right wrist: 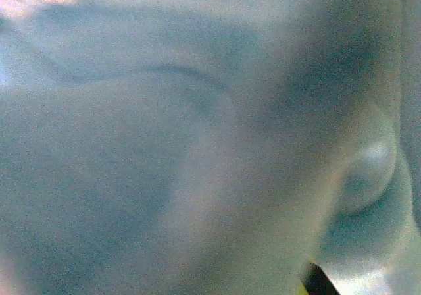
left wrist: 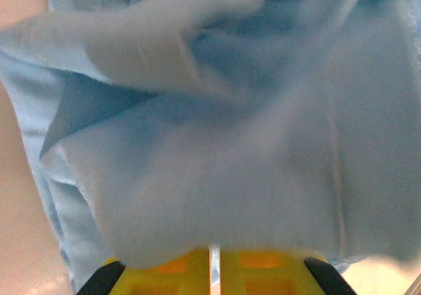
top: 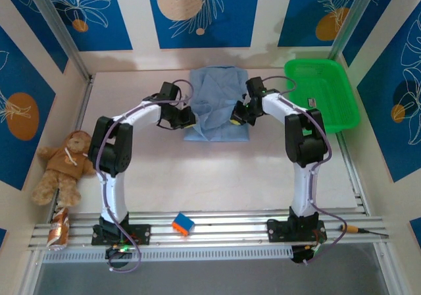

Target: Fold and stack the long sleeve shirts

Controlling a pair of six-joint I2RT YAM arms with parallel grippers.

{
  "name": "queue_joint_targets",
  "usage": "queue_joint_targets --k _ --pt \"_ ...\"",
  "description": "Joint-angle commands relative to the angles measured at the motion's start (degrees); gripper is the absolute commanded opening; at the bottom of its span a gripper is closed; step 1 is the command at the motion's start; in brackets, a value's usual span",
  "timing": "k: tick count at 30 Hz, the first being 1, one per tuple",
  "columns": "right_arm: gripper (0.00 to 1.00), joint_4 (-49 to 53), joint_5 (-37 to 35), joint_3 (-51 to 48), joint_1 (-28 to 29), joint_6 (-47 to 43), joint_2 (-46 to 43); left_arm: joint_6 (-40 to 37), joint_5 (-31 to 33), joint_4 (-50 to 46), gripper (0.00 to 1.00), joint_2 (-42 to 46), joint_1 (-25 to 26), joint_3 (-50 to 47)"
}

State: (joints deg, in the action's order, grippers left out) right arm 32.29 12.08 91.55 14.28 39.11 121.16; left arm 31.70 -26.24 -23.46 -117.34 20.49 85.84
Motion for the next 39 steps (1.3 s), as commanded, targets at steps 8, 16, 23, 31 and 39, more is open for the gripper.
queue_joint_targets --k 8,16,23,31,39 --pt "0.17 3.33 8.86 19.41 -3.83 -1.16 8.86 13.72 1.32 15.06 0.13 -4.77 -3.08 7.19" --pt "0.37 1.89 9.51 16.32 -3.96 -2.81 2.87 26.06 0.48 29.53 0.15 -8.42 -0.54 9.82" --pt "0.54 0.0 1.22 -2.54 2.96 -10.41 -11.8 28.26 1.97 36.54 0.22 -4.15 -1.43 3.91" --pt "0.3 -2.94 -1.12 -5.26 7.25 -6.48 -6.88 12.29 3.44 23.37 0.64 16.53 -4.42 -3.2" --pt "0.18 -2.73 -0.04 9.7 6.75 -2.84 7.14 -1.14 3.45 9.27 0.78 36.32 -5.55 -14.07"
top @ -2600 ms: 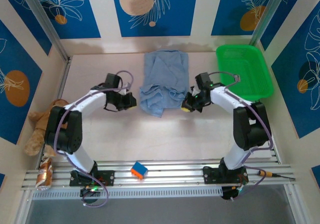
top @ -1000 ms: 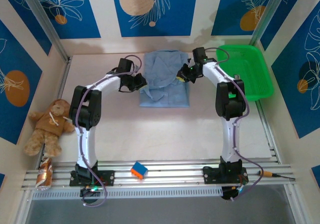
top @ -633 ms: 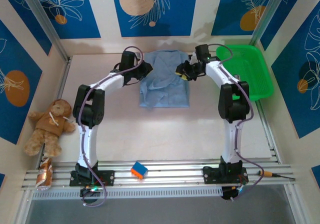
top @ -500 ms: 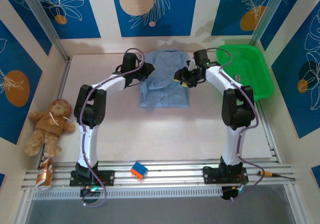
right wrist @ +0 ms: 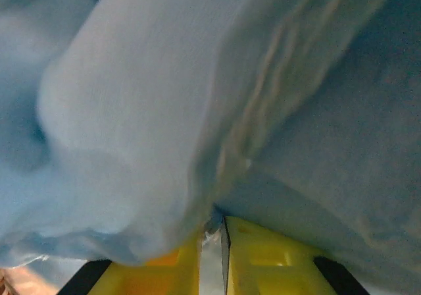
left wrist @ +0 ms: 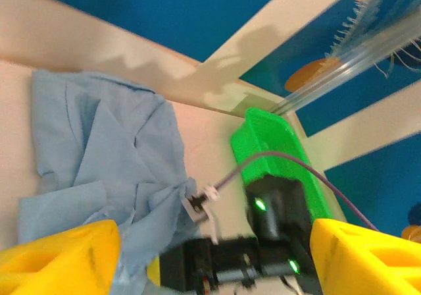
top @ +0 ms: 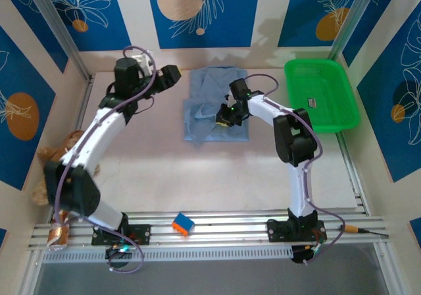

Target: Fold and stack the long sleeve shirts

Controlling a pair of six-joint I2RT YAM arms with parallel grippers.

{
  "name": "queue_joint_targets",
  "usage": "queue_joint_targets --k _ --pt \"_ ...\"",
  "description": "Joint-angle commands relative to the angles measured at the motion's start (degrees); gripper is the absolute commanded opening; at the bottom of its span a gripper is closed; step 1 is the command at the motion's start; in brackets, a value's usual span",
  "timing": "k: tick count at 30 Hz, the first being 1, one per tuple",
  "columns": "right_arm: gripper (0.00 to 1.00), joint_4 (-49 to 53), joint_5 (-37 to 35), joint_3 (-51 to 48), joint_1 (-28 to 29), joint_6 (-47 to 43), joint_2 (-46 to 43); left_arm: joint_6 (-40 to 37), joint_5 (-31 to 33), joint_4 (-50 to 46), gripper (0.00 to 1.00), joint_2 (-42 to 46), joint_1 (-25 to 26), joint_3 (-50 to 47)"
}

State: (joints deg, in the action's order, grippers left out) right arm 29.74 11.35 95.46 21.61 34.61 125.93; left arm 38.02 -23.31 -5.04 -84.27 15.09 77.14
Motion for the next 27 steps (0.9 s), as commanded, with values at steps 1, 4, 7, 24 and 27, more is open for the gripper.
queue_joint_targets --k 1,4,7,24,27 --pt "0.18 -0.3 0.86 7.88 -0.88 1.85 3.68 -7.9 0.07 -9.44 0.78 5.55 -0.1 -7.86" --pt "0.21 0.58 2.31 16.04 -2.13 1.99 7.75 -9.11 0.15 -12.32 0.79 13.23 0.05 -16.49" --pt "0.26 2.3 3.91 23.36 -3.26 1.37 11.09 -10.02 1.51 -16.18 0.8 20.31 0.96 -24.62" --pt "0.58 13.77 3.09 33.69 1.28 -11.65 8.46 3.96 1.31 -10.18 0.85 35.83 1.61 -49.54" --pt "0.61 16.51 -6.32 26.44 7.19 -17.71 2.93 0.27 3.9 -13.19 0.87 34.29 1.03 -46.22"
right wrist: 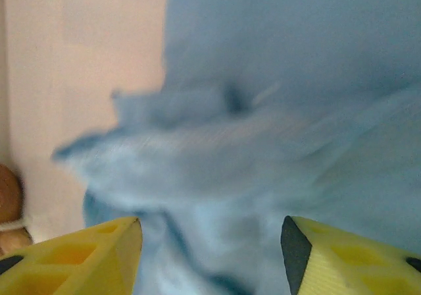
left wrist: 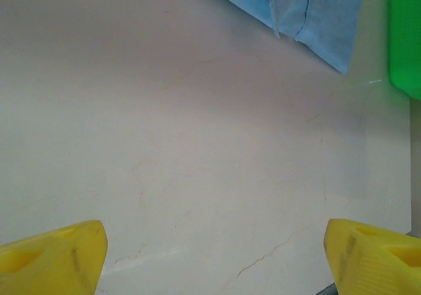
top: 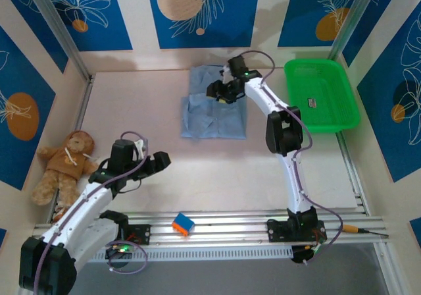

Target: Fold and stack the long sleeve shirts

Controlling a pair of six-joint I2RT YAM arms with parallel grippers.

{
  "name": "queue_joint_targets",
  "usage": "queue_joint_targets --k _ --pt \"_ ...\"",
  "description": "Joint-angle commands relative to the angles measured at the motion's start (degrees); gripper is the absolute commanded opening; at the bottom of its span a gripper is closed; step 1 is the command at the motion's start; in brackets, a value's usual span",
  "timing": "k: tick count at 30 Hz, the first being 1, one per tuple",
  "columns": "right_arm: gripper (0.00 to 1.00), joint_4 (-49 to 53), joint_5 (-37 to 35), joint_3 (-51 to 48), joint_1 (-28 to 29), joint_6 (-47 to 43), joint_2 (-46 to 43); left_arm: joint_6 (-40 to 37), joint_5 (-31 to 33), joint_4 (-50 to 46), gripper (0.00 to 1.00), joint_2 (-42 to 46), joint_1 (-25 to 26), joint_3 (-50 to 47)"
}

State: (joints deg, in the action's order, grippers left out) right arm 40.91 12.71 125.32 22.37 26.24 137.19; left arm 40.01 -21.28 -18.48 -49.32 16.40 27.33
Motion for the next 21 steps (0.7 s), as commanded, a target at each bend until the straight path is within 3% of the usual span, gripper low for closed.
queue_joint_targets --k 1,9,12,21 --pt "0.61 5.81 -10.16 -5.67 8.42 -10.77 -9.5 -3.11 2.22 -0.12 0.88 -0.56 -0.51 4.59" --pt "0.61 5.89 -25.69 -14.64 19.26 -17.83 -10.86 -12.83 8.85 -8.5 0.95 4.42 -1.29 15.41" --pt "0.6 6.6 -29.36 -14.91 20.72 -18.83 -9.8 -16.29 12.56 -12.89 1.0 8.19 -1.37 18.87" --pt "0.56 7.47 -35.69 -16.39 24.0 -21.5 -8.53 -22.23 16.52 -20.14 1.0 16.13 -1.37 24.22"
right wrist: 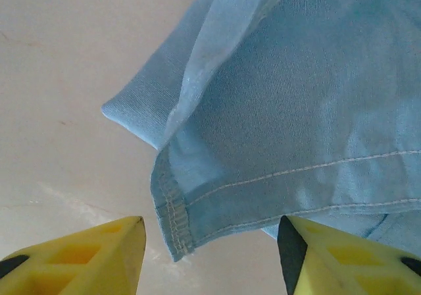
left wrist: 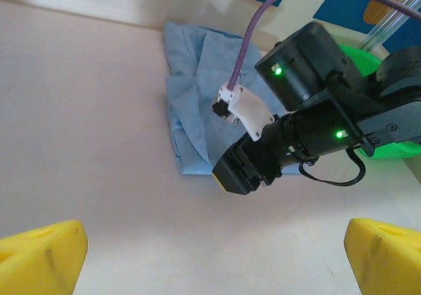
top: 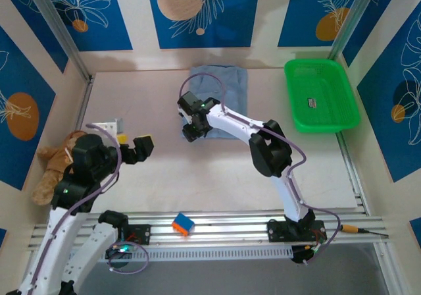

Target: Fold and stack the long sleeve shirts

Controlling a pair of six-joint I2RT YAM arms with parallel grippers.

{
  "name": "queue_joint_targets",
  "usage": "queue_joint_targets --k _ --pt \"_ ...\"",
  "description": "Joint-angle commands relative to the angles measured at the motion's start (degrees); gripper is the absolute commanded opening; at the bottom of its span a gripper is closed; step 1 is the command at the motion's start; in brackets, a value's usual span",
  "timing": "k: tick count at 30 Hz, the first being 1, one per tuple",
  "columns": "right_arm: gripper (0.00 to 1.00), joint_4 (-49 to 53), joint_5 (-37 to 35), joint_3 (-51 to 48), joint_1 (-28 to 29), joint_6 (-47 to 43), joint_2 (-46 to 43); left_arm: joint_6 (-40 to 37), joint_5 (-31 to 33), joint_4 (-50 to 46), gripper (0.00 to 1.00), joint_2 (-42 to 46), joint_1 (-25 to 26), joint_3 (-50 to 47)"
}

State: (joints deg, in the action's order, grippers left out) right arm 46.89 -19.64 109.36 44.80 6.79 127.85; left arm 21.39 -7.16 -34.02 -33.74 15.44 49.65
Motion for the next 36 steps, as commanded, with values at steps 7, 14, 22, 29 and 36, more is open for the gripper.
queue_joint_targets --k 7,14,22,29,36 --pt "0.54 1.72 -5.43 -0.29 3.34 -2.19 1.95 -5.04 3.64 -7.44 1.0 0.92 -0.42 3.78" --pt "0.43 3.1 -9.84 1.62 3.11 -2.55 4.33 -5.3 4.0 -7.11 1.0 0.94 -0.41 3.05" --pt "0.11 0.58 -13.09 3.56 2.01 -3.61 2.7 -4.98 0.55 -3.01 1.0 0.86 -0.46 -0.73" --pt "0.03 1.82 -13.08 9.31 -0.39 -3.88 3.9 1.06 -4.91 5.95 1.0 0.17 -0.19 -8.99" --pt "0.01 2.52 -15.21 17.46 -4.12 -5.02 7.63 5.52 -7.92 12.88 1.0 -2.31 0.83 -15.12"
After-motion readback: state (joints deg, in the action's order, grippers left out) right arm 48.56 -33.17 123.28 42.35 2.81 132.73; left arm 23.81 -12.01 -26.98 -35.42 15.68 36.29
